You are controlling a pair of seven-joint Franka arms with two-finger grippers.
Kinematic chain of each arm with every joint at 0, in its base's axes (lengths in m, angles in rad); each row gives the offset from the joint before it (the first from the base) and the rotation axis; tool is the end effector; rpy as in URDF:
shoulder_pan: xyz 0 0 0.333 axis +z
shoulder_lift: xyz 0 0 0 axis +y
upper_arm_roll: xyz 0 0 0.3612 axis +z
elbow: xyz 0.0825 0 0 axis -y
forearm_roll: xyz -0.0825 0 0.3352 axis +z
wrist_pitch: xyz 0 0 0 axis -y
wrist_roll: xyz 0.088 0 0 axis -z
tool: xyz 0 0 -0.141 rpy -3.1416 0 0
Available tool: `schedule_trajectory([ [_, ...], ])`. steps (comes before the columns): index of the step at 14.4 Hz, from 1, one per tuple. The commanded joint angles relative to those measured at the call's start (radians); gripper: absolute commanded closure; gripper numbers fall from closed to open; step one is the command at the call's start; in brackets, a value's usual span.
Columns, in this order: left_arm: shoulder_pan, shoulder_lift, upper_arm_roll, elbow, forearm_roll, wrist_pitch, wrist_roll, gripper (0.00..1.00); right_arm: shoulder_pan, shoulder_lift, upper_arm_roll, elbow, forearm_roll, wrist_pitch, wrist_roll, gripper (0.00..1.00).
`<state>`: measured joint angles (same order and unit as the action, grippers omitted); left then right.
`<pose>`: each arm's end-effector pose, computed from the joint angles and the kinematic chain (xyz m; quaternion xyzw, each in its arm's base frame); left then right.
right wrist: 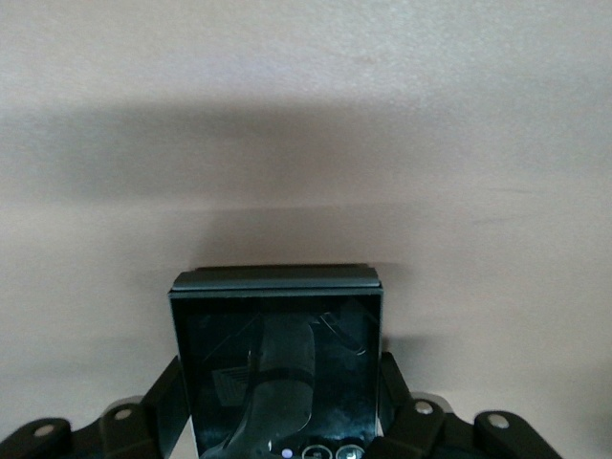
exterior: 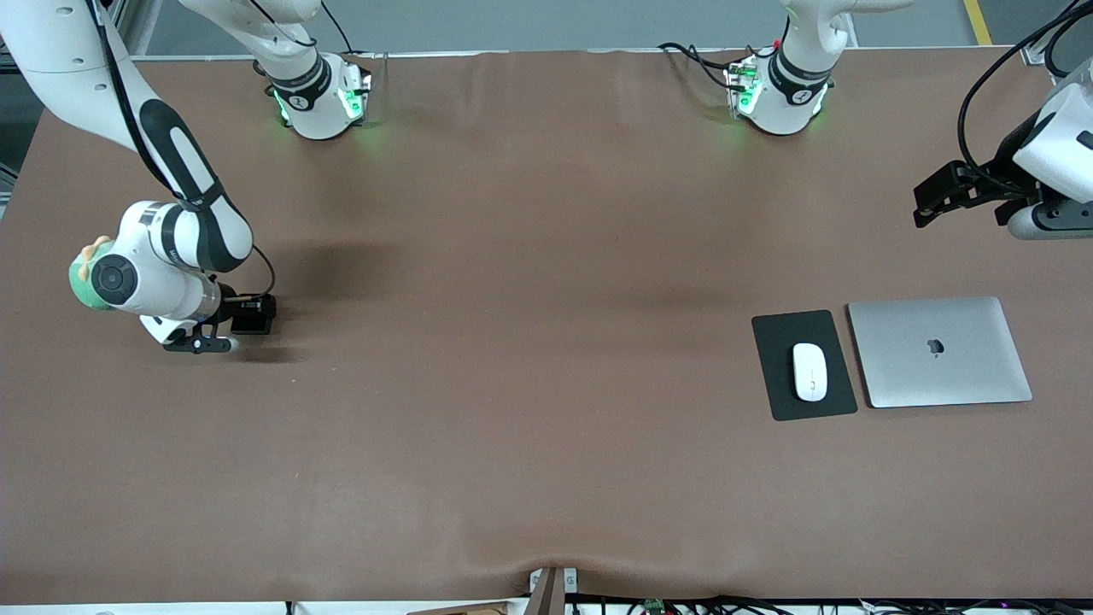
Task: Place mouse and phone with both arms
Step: 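Carry the black phone with the right gripper toward the green plush toy, then lower the phone beside the plush toy and open the right gripper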
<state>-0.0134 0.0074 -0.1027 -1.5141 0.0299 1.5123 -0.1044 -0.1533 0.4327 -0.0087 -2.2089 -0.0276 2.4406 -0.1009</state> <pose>0.4997 -0.0536 0.6508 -0.9999 0.0050 0.0030 0.0150 0.5107 -0.0841 0.2160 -0.9947 0.0188 0.1007 0.0036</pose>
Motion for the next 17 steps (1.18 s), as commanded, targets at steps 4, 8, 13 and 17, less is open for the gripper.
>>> schedule_trajectory([
  [4,0.006,-0.017,0.003,-0.005,-0.024,0.009,0.006,0.00,-0.022,-0.005,0.019,0.063,-0.017,-0.061,0.004,0.00],
  [8,0.006,-0.018,0.003,-0.006,-0.024,0.005,0.006,0.00,0.011,-0.002,0.024,0.242,-0.003,-0.279,0.006,0.00],
  [13,0.007,-0.024,0.006,-0.012,-0.024,0.002,-0.001,0.00,0.044,0.032,0.027,0.423,-0.002,-0.298,0.000,0.00],
  [17,0.007,-0.026,0.006,-0.012,-0.024,0.002,-0.001,0.00,0.086,0.095,0.026,0.674,-0.002,-0.449,0.000,0.00],
])
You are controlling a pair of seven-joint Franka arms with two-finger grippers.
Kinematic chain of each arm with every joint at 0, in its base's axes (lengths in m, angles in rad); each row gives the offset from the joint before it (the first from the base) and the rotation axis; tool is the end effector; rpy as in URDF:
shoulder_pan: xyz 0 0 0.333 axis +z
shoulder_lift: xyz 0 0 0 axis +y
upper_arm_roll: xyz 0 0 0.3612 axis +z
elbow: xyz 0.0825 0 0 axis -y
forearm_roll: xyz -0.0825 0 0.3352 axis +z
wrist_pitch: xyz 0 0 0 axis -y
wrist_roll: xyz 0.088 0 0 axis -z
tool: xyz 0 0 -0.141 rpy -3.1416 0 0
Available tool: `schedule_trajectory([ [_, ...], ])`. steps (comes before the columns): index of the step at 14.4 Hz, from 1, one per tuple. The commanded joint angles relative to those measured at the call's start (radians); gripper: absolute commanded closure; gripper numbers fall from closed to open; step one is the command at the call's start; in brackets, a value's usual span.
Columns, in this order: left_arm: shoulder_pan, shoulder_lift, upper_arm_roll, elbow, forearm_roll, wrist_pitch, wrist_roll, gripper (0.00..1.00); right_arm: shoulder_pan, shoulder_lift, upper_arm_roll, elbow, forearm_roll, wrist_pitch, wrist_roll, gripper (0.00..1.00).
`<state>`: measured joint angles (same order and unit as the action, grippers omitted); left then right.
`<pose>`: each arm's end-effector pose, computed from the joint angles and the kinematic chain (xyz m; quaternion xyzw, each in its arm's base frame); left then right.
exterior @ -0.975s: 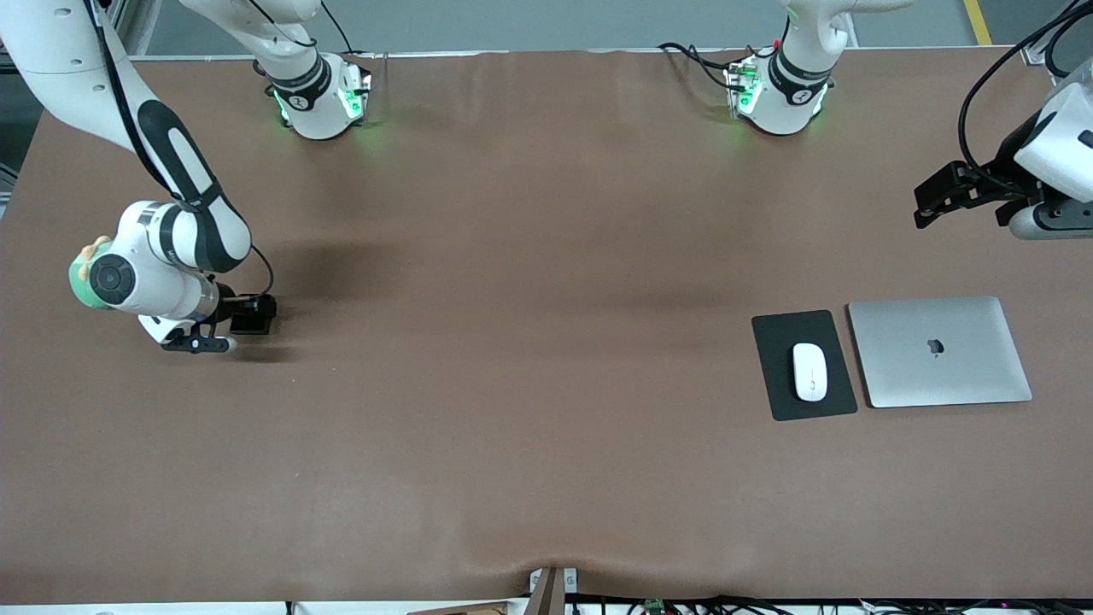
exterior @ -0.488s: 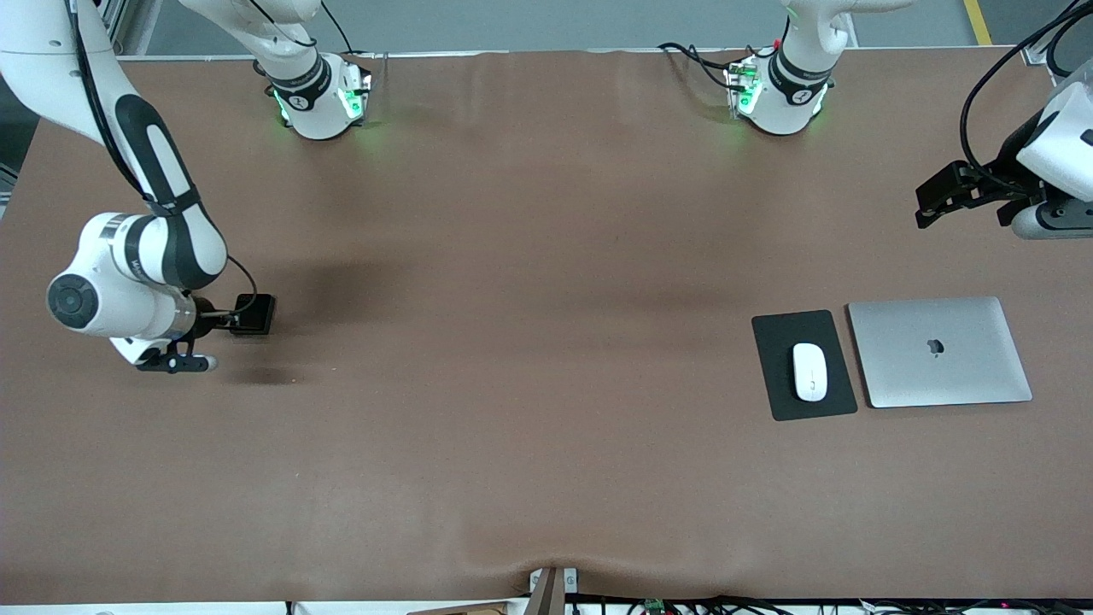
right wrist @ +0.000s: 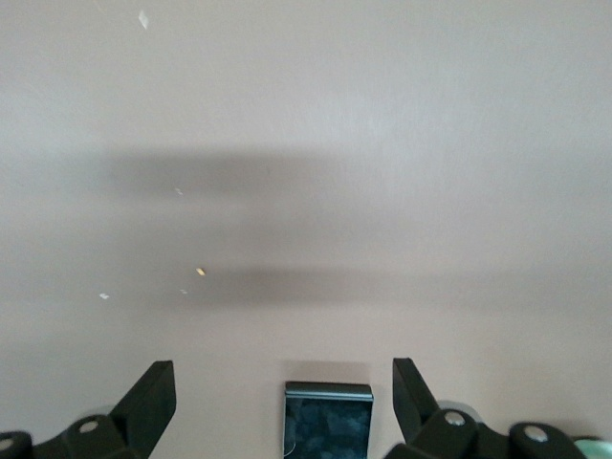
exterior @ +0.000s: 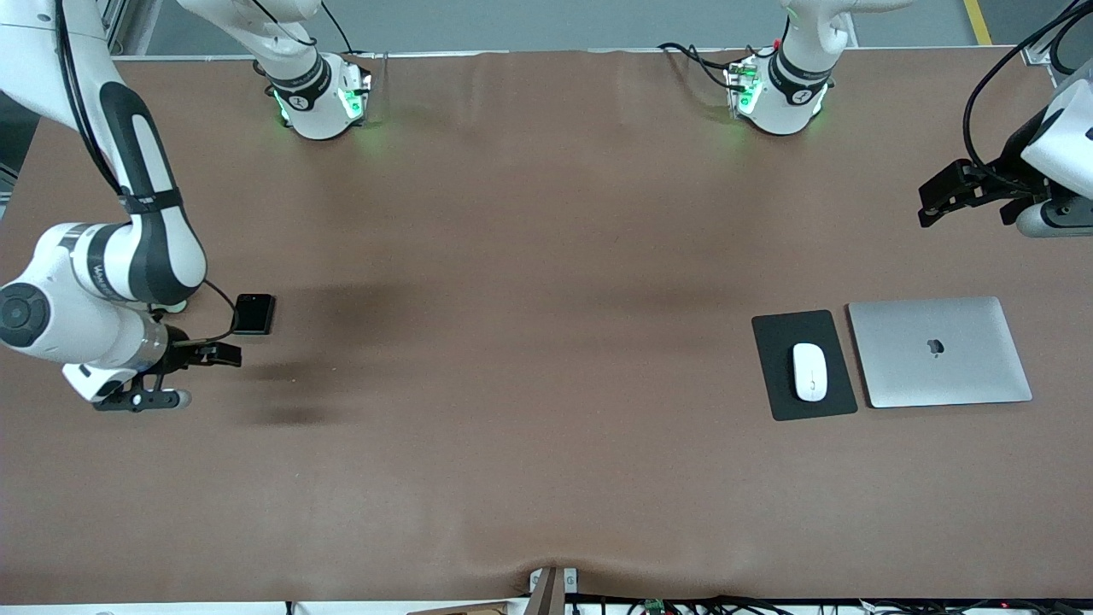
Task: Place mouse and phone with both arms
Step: 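Lower the phone beside the plush toy and open the right gripper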
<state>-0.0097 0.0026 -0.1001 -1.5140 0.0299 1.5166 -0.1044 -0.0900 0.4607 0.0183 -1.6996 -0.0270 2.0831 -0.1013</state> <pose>0.4991 -0.0506 0.6536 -0.9999 0.0019 -0.0016 0.0147 0.6340 -0.0491 0.3548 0.9990 0.0211 -0.0390 0.0040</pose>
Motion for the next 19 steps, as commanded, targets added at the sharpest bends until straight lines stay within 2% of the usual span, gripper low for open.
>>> schedule_trajectory([
  [1,0.004,-0.021,0.003,-0.012,-0.024,-0.003,0.000,0.00,0.039,0.085,-0.001,0.235,-0.008,-0.153,0.000,0.00],
  [3,0.007,-0.023,0.003,-0.012,-0.024,-0.003,0.008,0.00,0.056,0.114,-0.003,0.367,-0.016,-0.292,0.002,0.00],
  [9,0.007,-0.067,0.003,-0.047,-0.024,-0.003,0.008,0.00,0.065,0.092,-0.003,0.569,-0.021,-0.564,0.003,0.00],
  [13,0.007,-0.098,0.003,-0.081,-0.024,-0.003,0.009,0.00,0.059,-0.055,0.000,0.552,-0.002,-0.659,0.009,0.00],
  [17,0.005,-0.107,0.000,-0.100,-0.024,-0.003,0.011,0.00,0.067,-0.151,0.000,0.537,-0.002,-0.751,0.008,0.00],
  [19,0.005,-0.108,0.000,-0.101,-0.022,-0.003,0.011,0.00,0.082,-0.224,0.002,0.488,-0.002,-0.765,0.008,0.00],
])
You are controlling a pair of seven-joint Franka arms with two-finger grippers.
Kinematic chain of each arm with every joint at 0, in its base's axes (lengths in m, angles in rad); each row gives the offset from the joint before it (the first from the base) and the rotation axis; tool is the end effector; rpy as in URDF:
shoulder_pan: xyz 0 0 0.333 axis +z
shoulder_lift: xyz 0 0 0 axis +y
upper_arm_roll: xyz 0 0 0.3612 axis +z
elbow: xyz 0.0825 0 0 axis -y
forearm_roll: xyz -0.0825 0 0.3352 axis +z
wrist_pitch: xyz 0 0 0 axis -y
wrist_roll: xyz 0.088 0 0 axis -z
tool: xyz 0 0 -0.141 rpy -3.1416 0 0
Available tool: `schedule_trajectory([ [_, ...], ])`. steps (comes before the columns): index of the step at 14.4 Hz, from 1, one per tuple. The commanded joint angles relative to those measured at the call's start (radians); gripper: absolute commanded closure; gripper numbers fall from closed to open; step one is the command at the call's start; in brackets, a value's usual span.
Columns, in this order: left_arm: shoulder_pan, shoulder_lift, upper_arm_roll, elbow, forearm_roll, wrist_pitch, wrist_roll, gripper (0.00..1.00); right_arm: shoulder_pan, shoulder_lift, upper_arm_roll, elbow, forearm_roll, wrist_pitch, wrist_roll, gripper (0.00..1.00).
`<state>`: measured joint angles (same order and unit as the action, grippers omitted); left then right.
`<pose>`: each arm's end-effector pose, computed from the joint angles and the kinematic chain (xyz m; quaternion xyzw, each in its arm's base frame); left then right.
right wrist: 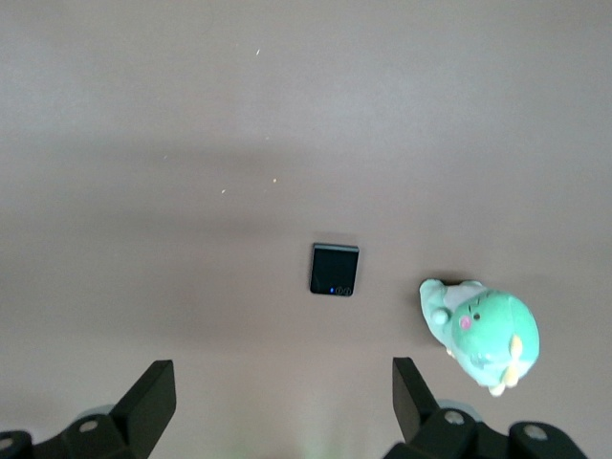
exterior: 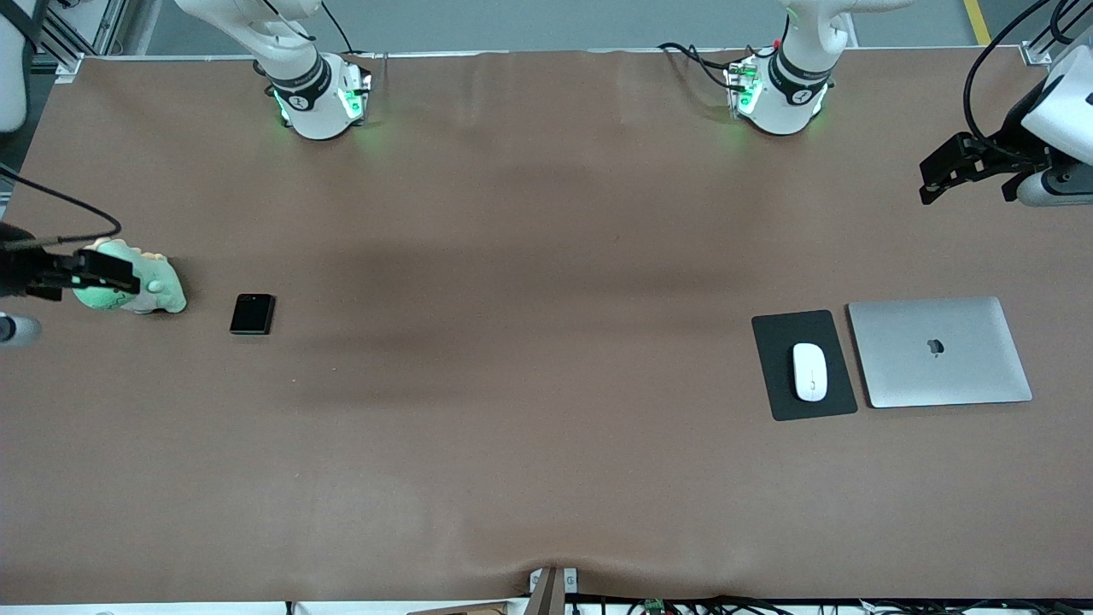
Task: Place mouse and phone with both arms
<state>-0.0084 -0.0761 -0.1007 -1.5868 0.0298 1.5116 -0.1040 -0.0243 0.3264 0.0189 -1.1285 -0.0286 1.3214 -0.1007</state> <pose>0.4701 -0.0495 0.6609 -0.9998 0.0015 -0.0022 0.0186 0.5857 -0.0100 0.6180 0.9967 0.0446 -0.0672 0.0075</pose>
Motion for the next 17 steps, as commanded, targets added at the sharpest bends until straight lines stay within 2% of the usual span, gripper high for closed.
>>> schedule_trajectory([
  [1,0.005,-0.033,0.001,-0.028,-0.024,0.002,0.012,0.00,0.021,-0.133,0.003,-0.121,-0.001,-0.005,0.007,0.00],
  [4,0.005,-0.036,0.001,-0.042,-0.024,0.002,0.010,0.00,0.050,-0.280,0.003,-0.275,0.001,0.001,0.003,0.00],
  [7,0.005,-0.037,0.001,-0.044,-0.024,0.004,0.012,0.00,0.053,-0.374,0.001,-0.384,0.001,0.007,-0.005,0.00],
  [13,0.005,-0.031,0.010,-0.030,-0.024,0.002,0.029,0.00,0.014,-0.397,-0.008,-0.445,0.022,0.053,-0.007,0.00],
  [17,0.005,-0.016,0.012,-0.002,-0.022,0.002,0.032,0.00,0.004,-0.395,-0.008,-0.447,0.027,0.084,-0.037,0.00],
])
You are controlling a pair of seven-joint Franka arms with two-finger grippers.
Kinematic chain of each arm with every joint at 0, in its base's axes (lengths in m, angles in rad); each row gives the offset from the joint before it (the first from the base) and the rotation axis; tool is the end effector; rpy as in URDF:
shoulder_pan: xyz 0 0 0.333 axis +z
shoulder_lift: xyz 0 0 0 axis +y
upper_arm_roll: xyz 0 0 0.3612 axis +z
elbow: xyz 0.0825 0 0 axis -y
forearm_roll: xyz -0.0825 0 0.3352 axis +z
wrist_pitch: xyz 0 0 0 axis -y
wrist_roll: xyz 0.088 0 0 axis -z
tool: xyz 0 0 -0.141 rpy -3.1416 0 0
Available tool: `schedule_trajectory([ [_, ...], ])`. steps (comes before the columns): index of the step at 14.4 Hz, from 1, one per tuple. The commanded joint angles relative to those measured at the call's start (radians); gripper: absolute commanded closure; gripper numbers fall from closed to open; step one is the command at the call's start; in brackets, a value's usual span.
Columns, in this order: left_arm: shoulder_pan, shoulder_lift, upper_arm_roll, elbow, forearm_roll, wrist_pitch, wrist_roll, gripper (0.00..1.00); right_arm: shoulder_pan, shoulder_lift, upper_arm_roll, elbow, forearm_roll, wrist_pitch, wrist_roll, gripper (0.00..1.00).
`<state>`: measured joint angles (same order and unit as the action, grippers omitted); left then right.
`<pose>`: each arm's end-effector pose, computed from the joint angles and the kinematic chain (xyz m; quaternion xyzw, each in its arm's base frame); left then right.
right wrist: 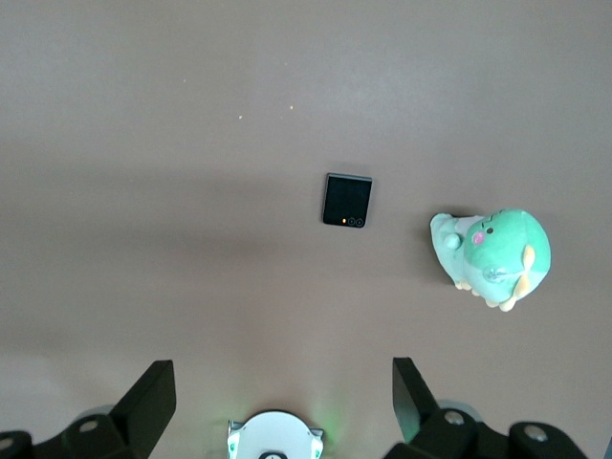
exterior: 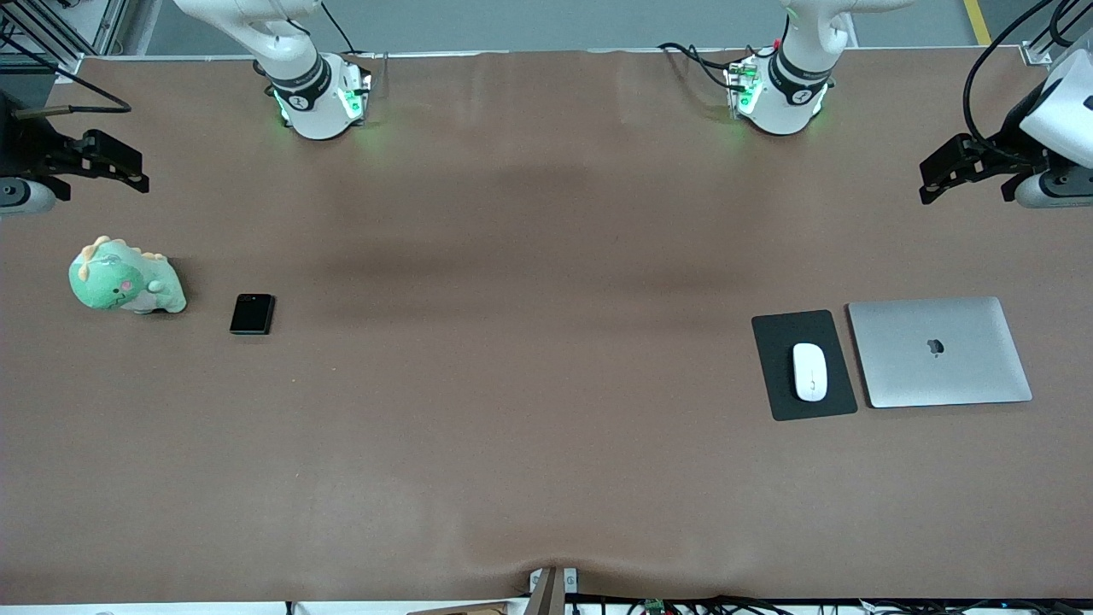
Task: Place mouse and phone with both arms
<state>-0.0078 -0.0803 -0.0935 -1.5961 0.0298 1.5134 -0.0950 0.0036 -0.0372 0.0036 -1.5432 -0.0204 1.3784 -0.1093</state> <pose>0.4690 -0.0456 0.6592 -0.9998 0.0022 -0.0005 0.0187 0.4675 0.0002 0.6500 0.9963 0.0568 -0.0642 0.0069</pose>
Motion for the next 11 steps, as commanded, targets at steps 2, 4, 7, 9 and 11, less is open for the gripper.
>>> schedule_trajectory([
  [2,0.006,-0.012,0.005,0.008,-0.024,0.001,0.023,0.00,-0.048,-0.032,0.007,-0.034,0.062,0.037,-0.035,0.00],
  [4,0.005,-0.012,0.006,0.012,-0.024,0.001,0.023,0.00,-0.048,-0.032,0.007,-0.035,0.065,0.039,-0.035,0.00],
  [7,0.005,-0.012,0.005,0.027,-0.024,-0.036,0.021,0.00,-0.047,-0.030,0.007,-0.035,0.065,0.041,-0.033,0.00],
  [9,0.005,-0.012,0.005,0.027,-0.025,-0.050,0.023,0.00,-0.047,-0.032,0.007,-0.035,0.065,0.039,-0.029,0.00],
  [11,0.005,-0.012,0.005,0.028,-0.025,-0.056,0.023,0.00,-0.048,-0.032,0.007,-0.035,0.065,0.033,-0.027,0.00],
])
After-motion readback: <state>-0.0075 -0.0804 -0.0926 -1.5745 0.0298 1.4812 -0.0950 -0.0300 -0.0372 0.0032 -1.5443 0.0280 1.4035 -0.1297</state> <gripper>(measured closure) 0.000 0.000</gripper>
